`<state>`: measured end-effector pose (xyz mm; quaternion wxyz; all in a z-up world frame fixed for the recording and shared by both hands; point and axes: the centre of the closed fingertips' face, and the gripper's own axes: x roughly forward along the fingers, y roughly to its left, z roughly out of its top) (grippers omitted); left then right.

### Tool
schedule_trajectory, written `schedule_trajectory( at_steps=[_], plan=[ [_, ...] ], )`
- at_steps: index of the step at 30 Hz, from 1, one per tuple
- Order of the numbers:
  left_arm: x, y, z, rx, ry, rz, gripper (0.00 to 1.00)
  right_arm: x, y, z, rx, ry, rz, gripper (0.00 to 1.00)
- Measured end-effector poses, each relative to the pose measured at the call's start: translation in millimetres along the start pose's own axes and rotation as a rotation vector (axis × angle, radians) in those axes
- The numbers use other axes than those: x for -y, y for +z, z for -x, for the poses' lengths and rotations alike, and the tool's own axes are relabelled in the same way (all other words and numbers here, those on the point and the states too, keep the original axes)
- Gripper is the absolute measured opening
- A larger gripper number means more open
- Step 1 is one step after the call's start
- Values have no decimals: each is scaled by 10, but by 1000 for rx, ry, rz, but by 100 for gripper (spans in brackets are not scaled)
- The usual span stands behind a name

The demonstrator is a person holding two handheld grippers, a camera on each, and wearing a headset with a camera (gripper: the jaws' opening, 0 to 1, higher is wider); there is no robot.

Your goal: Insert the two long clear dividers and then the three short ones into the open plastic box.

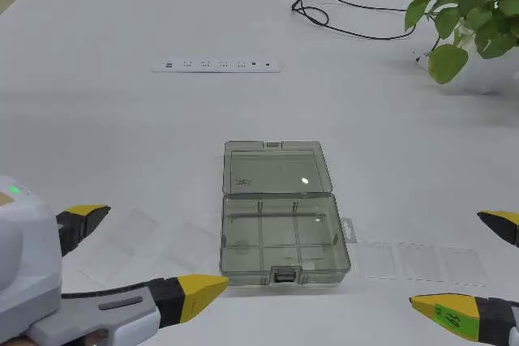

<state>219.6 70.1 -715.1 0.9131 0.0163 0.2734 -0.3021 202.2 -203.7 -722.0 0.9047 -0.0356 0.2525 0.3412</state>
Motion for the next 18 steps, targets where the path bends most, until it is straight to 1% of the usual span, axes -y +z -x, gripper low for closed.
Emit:
schedule_trajectory(
  at_steps=[3,5,10,13,18],
  plan=[
    [0,-24,-10,-6,1,1,100,-5,-17,-11,-8,2,1,100],
    [-3,-27,-17,-6,3,6,100,-15,-3,-16,-1,5,-4,100],
    [5,-51,-20,-23,1,-15,99,-51,-33,-21,-12,13,3,100],
    [-10,-43,-12,-13,6,-15,99,-59,-36,-19,-9,14,-3,100],
    [-42,-66,-10,-16,19,-2,98,-43,-27,-7,-3,7,-6,100]
  ],
)
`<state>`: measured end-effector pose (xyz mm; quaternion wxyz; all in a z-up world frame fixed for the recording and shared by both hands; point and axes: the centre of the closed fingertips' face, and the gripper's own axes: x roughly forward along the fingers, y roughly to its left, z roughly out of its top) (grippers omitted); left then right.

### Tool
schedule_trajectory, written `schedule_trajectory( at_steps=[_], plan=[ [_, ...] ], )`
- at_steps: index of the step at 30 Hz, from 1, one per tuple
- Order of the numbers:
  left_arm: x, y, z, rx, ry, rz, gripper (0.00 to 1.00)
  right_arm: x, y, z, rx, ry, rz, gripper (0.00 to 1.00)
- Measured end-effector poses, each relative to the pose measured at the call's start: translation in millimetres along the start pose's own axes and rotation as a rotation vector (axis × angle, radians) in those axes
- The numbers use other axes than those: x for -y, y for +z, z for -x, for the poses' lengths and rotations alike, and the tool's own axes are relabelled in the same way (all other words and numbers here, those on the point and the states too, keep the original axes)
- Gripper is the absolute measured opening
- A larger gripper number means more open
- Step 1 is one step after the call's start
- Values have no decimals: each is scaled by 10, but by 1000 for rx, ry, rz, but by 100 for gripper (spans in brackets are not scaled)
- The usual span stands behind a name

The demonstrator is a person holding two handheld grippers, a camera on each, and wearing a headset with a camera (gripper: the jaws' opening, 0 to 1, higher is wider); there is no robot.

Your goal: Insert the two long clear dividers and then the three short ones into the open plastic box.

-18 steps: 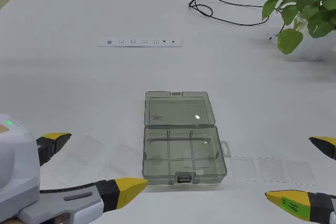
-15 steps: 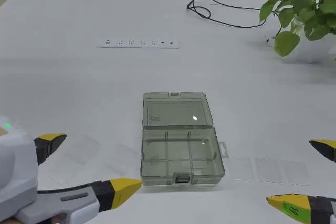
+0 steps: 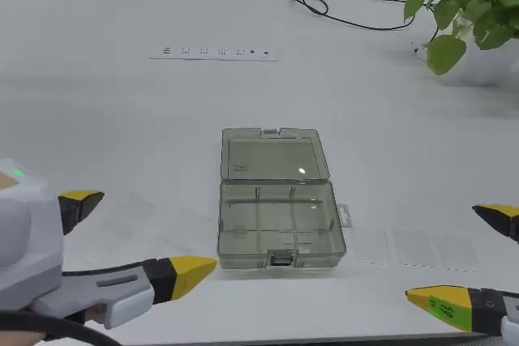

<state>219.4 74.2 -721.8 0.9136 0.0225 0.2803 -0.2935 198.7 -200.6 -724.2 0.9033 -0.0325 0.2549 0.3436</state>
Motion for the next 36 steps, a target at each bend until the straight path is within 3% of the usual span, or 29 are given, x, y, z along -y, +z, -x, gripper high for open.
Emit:
schedule_trajectory(
  at_steps=[10,22,36],
  plan=[
    [-15,-66,-17,-21,-5,4,94,25,-13,24,-12,-13,-9,100],
    [-39,-67,-44,-19,-8,18,91,34,-26,25,-23,-18,-6,100],
    [-47,-184,-67,-49,-7,30,89,16,-100,33,-40,-18,-2,100]
  ],
)
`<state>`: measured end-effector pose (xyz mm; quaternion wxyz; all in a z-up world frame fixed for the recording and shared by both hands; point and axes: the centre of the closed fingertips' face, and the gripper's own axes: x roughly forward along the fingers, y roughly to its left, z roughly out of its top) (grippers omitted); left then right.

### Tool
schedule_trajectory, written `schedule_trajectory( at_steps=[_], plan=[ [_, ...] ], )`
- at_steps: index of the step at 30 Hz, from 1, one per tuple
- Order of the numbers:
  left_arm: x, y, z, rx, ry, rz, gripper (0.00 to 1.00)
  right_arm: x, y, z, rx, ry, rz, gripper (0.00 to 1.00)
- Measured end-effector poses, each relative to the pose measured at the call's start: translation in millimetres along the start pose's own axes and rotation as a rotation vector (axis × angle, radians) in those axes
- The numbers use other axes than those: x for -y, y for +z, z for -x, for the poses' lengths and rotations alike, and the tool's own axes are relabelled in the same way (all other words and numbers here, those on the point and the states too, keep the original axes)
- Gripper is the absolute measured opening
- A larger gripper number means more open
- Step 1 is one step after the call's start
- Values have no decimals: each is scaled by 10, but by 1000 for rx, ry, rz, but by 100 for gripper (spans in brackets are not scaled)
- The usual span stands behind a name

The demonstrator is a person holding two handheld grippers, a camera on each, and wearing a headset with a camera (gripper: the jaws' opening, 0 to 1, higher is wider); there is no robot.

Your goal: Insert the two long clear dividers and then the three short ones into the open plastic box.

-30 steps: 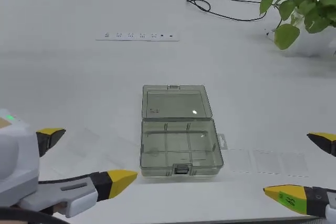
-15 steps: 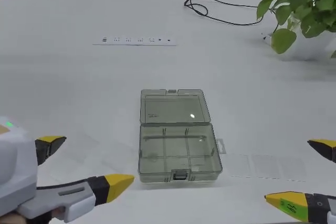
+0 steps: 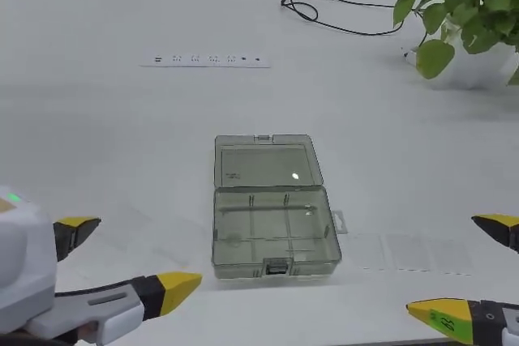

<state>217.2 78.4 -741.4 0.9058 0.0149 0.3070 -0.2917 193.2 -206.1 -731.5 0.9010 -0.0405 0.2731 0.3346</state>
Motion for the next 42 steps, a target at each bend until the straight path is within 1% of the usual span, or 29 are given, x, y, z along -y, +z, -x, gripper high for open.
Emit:
schedule_trajectory(
  at_steps=[6,9,16,19,22,24,27,29,32,36,37,39,40,42],
  plan=[
    [10,-15,-5,-4,-2,-6,88,22,-11,5,-2,-5,1,100],
    [5,-28,-10,-9,-1,-11,88,24,4,0,3,-5,-1,100],
    [-8,-56,-19,-20,3,-18,86,22,-2,-17,-3,-1,3,100],
    [-16,-81,-30,-27,1,-19,85,25,3,-23,-4,1,5,100],
    [-40,-110,-42,-42,12,-27,83,26,4,-27,-5,4,6,100],
    [-61,-136,-58,-54,14,-27,81,30,-1,-30,-7,4,6,100],
    [-103,-195,-83,-87,19,-8,77,27,-8,-34,-9,6,4,100],
    [-123,-224,-99,-98,26,-5,75,20,-14,-36,-9,9,2,100],
    [-123,-257,-127,-116,20,7,74,13,-35,-39,-15,12,1,100],
    [-141,-313,-180,-144,18,0,70,7,-51,-46,-19,15,-3,100],
    [-161,-356,-218,-164,17,-1,69,2,-56,-52,-20,16,-6,100],
    [-183,-383,-264,-177,21,1,63,-4,-60,-63,-20,19,-7,100],
    [-192,-416,-282,-204,26,-4,60,-10,-65,-70,-22,23,-8,100],
    [-203,-426,-320,-212,34,-11,55,-15,-72,-78,-24,25,-10,100]
  ],
)
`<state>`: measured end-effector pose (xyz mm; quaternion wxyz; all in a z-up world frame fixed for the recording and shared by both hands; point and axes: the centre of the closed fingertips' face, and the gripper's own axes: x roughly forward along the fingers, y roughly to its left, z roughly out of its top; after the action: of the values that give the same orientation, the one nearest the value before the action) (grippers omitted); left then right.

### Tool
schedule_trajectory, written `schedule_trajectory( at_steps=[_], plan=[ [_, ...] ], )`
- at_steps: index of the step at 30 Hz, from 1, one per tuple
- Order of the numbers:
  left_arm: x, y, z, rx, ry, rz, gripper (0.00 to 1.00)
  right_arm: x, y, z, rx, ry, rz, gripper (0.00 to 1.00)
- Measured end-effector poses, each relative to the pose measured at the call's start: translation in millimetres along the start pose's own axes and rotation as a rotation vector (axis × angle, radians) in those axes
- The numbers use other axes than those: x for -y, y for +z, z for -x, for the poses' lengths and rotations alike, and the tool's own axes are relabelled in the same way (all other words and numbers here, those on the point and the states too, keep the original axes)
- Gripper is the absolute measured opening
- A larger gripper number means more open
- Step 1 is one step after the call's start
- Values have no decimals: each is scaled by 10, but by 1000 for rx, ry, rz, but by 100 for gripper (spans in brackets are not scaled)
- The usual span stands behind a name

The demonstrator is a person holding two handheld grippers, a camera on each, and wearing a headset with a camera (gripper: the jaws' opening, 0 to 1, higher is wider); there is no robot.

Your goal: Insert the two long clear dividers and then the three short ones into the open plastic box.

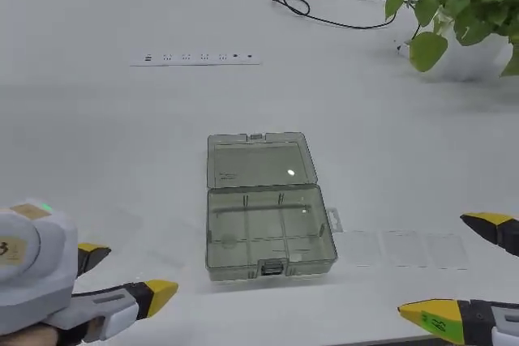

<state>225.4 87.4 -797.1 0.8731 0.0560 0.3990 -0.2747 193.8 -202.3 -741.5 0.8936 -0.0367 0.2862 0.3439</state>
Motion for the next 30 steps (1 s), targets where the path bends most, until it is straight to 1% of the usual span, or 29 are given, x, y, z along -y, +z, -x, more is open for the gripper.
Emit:
schedule_trajectory(
  at_steps=[1,3,4,6,7,8,10,12,15,20,23,26,30],
  plan=[
    [-11,-27,-26,-21,8,9,54,-4,-7,-5,-3,2,0,100],
    [-30,-43,-75,-33,20,24,52,-6,-11,-7,-6,4,1,100],
    [-43,-70,-91,-49,29,30,50,-5,-11,-6,-6,5,1,100],
    [-58,-107,-138,-69,41,13,50,-3,-10,-4,-7,6,-2,100],
    [-65,-152,-161,-95,43,6,49,2,-9,-2,-7,5,-4,100],
    [-65,-163,-180,-100,44,-3,49,3,-10,-1,-8,5,-4,100],
    [-81,-208,-206,-125,53,-4,46,3,-12,0,-9,7,-6,100],
    [-115,-225,-246,-127,62,8,45,4,-18,0,-11,7,-7,100],
    [-145,-254,-292,-141,69,1,42,8,-23,4,-11,6,-11,100],
    [-141,-303,-344,-177,74,-28,39,20,-27,7,-12,1,-15,100],
    [-171,-316,-390,-183,79,-35,38,24,-27,9,-12,-2,-19,100],
    [-171,-320,-401,-187,75,-37,37,25,-26,12,-15,-4,-21,100],
    [-167,-333,-404,-200,82,-63,36,24,-20,12,-19,-4,-18,100]
  ],
)
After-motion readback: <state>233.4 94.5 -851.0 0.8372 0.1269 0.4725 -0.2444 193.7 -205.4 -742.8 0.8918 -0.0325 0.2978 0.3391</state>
